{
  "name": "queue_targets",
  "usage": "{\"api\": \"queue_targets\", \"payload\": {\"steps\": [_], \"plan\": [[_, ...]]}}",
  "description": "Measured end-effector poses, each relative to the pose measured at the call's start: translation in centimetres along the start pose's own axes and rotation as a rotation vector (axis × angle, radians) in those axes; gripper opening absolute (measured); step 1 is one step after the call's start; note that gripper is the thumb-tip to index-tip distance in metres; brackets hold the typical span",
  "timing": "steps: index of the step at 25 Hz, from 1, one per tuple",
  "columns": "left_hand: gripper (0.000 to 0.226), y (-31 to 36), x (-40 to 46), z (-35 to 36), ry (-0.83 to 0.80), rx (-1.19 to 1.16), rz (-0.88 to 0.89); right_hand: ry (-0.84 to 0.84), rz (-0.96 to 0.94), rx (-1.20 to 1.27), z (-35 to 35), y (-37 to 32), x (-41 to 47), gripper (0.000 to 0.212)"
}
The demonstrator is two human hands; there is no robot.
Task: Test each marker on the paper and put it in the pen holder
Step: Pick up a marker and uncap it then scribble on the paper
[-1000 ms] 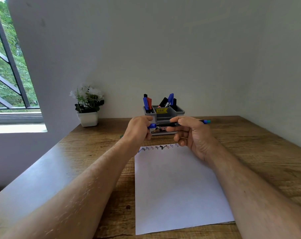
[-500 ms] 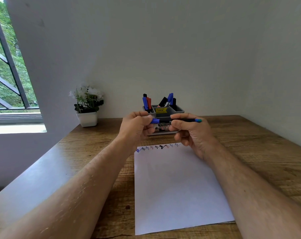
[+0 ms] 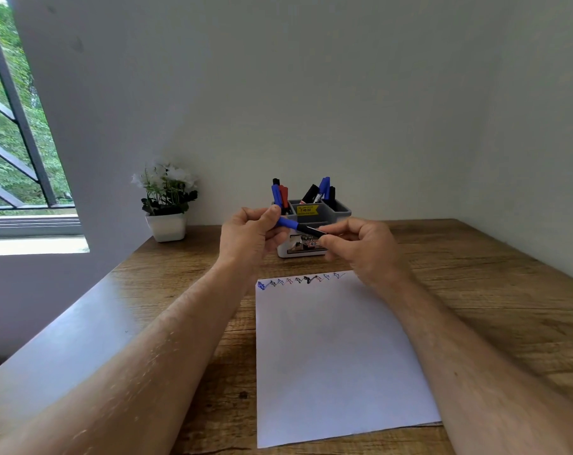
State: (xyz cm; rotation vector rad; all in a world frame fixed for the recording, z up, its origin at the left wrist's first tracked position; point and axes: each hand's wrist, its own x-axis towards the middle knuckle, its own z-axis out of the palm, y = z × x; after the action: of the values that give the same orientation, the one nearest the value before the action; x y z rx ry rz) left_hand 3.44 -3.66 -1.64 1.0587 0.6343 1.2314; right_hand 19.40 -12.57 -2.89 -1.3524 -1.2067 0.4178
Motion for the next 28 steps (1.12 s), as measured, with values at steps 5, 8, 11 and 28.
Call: {"api": "queue_targets", "payload": {"steps": [5, 8, 11, 28], "plan": [[0.01, -0.1, 0.1, 0.1, -0.014, -0.021, -0.007, -0.018, -0.056, -0.085, -0.2, 0.9, 0.3, 0.011], [0.013, -0.2, 0.2, 0.3, -0.022, -0.052, 0.001, -0.057, -0.017, -0.044, 0.0, 0.8, 0.3, 0.016], [0.011, -0.2, 0.2, 0.5, -0.044, -0.063, -0.005, -0.048, 0.034, -0.003, -0.1, 0.4, 0.2, 0.026], [0.047, -1.8, -1.5, 2.4, 0.017, 0.113, 0.136, 0.039, -0.188, -0.363, 0.9, -0.2, -0.7, 0.032]]}}
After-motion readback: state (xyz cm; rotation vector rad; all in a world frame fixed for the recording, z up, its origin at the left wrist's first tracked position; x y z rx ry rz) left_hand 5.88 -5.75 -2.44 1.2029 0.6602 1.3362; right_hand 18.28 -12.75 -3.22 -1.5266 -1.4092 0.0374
